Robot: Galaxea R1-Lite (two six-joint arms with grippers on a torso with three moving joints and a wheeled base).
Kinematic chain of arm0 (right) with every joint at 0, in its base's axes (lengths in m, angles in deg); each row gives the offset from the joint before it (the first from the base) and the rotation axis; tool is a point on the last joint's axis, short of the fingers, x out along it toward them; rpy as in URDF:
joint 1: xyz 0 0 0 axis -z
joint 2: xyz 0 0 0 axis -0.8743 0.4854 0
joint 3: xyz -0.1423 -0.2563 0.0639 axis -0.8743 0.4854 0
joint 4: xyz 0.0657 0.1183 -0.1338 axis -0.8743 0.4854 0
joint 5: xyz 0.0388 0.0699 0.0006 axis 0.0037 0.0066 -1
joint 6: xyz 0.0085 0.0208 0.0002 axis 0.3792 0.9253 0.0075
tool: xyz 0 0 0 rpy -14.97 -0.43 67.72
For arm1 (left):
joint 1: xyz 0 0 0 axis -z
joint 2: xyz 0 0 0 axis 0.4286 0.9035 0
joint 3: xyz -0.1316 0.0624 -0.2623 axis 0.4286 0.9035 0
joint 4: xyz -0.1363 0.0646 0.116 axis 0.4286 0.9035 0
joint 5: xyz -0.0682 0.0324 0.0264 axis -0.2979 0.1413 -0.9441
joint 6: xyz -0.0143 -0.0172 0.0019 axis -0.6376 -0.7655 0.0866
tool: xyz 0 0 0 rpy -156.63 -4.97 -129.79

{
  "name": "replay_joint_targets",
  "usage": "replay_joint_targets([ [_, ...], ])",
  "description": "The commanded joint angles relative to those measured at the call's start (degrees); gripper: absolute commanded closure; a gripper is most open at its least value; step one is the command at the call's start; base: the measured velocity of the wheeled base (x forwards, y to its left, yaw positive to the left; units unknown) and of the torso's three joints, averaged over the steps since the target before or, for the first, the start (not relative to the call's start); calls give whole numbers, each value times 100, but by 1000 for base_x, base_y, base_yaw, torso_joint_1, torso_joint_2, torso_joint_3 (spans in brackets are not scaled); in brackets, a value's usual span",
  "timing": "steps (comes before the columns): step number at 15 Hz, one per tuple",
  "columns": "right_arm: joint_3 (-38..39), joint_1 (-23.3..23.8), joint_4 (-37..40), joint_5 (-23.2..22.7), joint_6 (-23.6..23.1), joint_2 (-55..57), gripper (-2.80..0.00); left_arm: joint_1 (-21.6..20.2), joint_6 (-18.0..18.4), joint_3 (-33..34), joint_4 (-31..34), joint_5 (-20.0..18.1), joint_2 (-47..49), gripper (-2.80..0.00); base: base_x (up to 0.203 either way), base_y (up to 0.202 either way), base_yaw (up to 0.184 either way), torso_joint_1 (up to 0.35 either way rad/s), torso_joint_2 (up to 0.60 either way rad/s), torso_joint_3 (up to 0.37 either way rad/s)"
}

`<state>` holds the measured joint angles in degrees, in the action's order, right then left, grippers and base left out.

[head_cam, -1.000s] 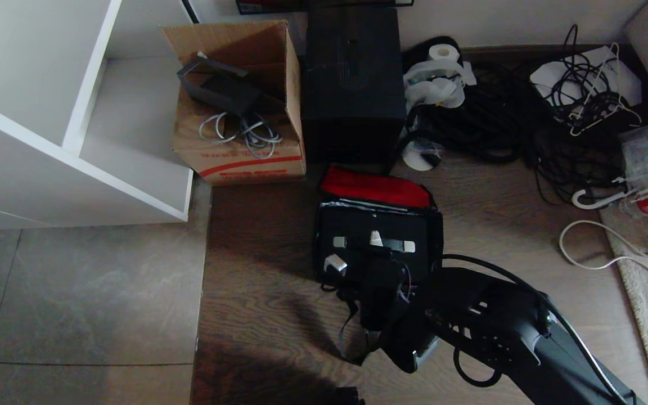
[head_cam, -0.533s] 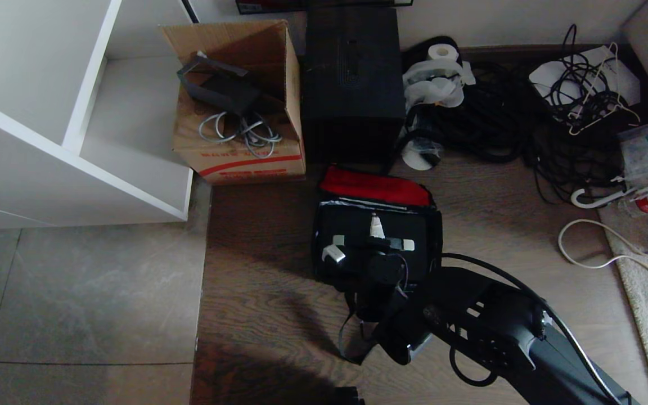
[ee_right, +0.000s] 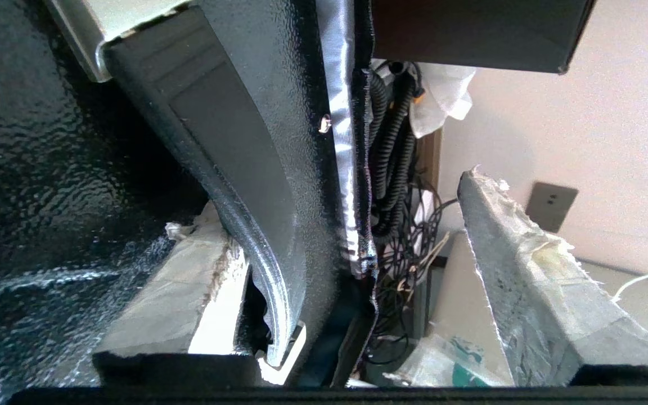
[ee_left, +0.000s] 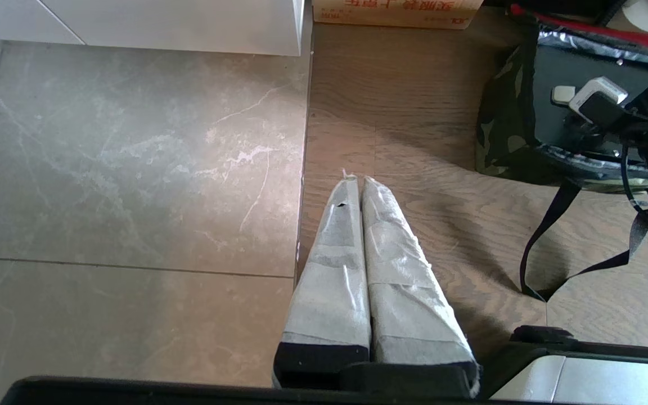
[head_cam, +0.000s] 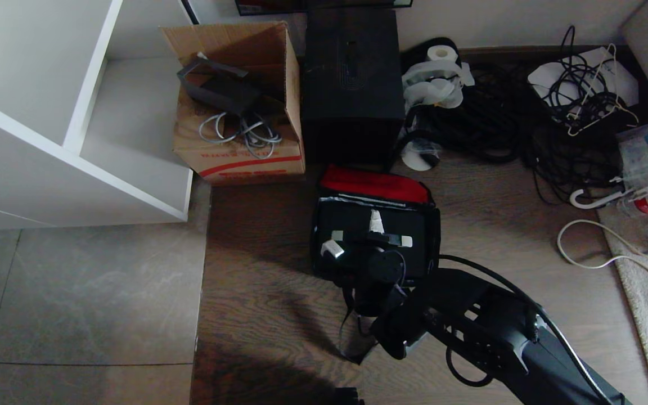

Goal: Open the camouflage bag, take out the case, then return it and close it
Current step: Lift the black box

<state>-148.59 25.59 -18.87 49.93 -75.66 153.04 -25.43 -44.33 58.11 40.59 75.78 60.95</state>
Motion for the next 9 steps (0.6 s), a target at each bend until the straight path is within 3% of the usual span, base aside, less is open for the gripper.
replay_joint_targets([
  [1, 36, 4, -31, 29, -56, 153, 0, 1, -4, 53, -5, 4, -9, 0, 0, 0, 0, 0, 0, 0],
  [9, -6, -4, -31, 59, -3, 218, 0, -4, -4, 53, -5, 4, -9, 0, 0, 0, 0, 0, 0, 0],
])
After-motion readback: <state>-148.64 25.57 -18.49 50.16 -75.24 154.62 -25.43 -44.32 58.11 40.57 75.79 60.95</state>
